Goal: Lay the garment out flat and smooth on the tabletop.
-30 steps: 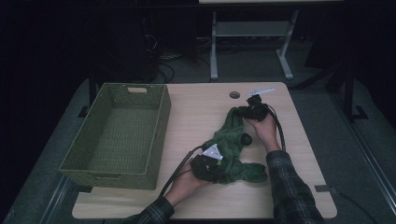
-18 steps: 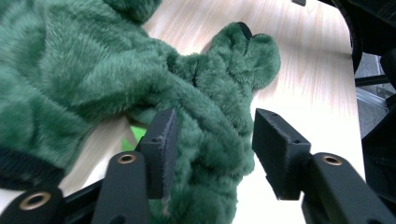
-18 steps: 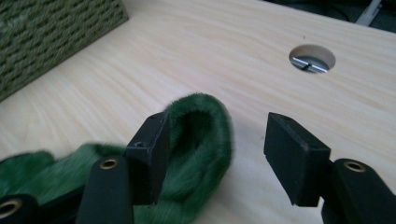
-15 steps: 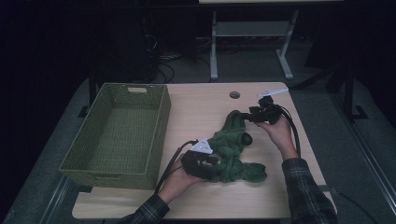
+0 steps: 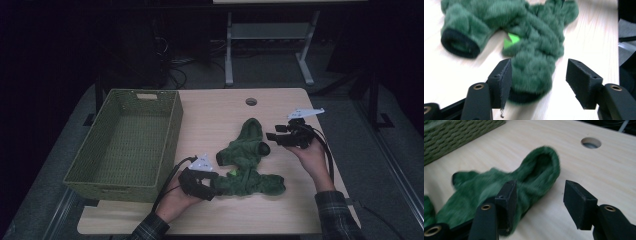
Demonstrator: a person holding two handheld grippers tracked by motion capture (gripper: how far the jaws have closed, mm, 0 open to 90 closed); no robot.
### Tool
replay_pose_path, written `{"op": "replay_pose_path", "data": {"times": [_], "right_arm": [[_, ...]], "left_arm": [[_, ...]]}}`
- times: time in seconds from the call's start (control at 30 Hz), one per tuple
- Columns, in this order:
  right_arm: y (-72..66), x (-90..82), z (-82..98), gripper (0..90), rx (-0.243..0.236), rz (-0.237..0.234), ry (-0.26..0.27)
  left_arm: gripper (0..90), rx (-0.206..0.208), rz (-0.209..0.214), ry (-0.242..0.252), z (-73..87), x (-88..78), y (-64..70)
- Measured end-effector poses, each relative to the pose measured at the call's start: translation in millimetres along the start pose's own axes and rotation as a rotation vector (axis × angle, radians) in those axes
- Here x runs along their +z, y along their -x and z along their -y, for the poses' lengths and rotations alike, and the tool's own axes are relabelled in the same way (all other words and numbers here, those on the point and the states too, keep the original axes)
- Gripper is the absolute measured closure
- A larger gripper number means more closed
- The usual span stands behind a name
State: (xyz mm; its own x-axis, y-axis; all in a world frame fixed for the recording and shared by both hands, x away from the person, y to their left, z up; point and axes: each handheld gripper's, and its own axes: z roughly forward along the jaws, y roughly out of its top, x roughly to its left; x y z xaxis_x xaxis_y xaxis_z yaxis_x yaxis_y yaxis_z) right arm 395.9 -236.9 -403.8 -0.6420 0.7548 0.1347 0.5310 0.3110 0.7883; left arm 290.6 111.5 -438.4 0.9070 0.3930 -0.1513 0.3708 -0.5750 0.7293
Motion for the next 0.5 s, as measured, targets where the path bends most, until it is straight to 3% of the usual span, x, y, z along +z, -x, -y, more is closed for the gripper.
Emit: {"op": "replay_pose_path", "data": {"times": [0.4, 0.5], "right_arm": [[-27.8, -20.4, 33.6, 45.1, -0.025, 0.009, -0.01], [-36.3, -25.2, 41.1, 45.4, -0.019, -0.008, -0.001]], "left_arm": [[19.9, -0.006, -0.081, -0.042, 28.7, -5.2, 8.8], [17.1, 0.002, -0.092, -0.049, 31.6, -3.9, 10.0]]}}
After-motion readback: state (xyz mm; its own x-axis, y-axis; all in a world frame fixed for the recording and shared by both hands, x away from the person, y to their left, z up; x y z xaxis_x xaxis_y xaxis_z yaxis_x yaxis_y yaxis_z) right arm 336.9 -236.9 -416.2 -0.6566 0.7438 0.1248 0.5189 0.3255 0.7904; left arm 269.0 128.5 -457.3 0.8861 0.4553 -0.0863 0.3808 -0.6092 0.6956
